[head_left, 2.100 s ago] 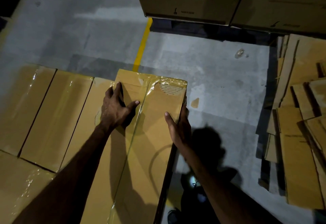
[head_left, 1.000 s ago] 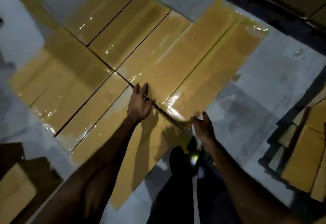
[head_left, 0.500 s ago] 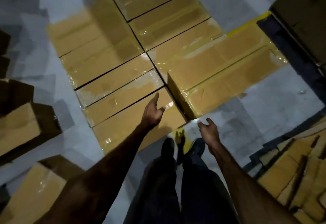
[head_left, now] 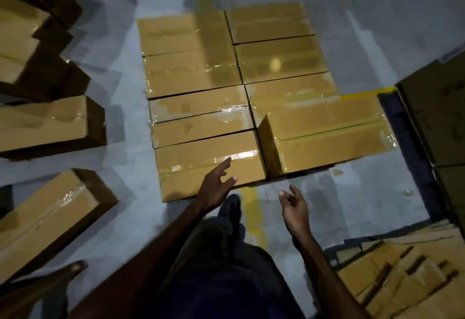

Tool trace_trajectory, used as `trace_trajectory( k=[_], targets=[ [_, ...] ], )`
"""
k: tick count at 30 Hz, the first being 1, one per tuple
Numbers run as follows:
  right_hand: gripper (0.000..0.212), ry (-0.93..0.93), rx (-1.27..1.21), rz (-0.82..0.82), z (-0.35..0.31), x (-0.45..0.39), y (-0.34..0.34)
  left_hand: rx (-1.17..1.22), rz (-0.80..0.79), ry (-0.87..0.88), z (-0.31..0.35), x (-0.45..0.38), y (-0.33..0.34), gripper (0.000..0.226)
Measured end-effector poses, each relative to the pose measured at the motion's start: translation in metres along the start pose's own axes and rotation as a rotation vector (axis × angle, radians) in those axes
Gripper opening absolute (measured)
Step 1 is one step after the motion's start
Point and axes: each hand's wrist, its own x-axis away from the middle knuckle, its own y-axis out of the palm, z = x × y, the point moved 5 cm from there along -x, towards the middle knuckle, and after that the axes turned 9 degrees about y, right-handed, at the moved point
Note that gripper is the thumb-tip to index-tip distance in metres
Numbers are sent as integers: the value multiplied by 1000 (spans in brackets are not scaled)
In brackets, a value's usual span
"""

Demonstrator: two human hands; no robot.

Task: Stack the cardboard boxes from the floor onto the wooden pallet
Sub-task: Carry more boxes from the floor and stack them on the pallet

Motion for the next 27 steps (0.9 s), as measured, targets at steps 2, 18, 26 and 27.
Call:
trace_trajectory(
  k=[2, 18, 26, 27],
  targets=[
    [57, -32, 4, -3, -7, 3, 2, -16, 37, -21, 7, 9, -5, 67],
    [58, -263, -58, -104, -53, 94, 68, -40, 240, 45, 26, 115, -80, 65],
    [58, -376, 105, -238, -68, 163, 175, 37, 451, -25, -40, 183, -194, 63],
    [58, -387, 127, -255, -71, 172, 195, 56, 483, -35, -51, 194, -212, 63]
  ],
)
